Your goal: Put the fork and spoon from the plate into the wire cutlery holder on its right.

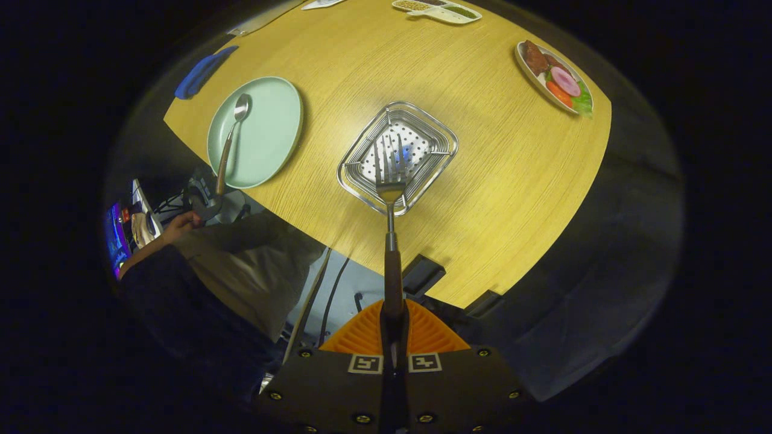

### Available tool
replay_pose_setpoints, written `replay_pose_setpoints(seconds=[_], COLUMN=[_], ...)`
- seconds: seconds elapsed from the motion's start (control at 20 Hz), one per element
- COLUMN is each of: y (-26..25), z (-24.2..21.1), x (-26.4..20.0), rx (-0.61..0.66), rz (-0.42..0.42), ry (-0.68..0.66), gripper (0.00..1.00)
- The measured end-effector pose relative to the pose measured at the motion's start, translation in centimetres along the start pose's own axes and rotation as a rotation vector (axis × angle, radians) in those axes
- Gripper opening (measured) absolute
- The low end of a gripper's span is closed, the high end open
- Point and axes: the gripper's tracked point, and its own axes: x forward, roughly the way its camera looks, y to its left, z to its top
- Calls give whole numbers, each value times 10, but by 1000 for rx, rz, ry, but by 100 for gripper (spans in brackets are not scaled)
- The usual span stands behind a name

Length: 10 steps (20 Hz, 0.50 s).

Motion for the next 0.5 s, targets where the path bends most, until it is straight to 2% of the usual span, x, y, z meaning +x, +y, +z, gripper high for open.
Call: replay_pose_setpoints(seconds=[0.3,0.4,0.5], y=[-14,-14,-16], z=[19,26,33], x=[7,7,8], rx=[-31,-25,-41], rz=[-44,-30,-40], ry=[116,145,165], gripper=[1,1,5])
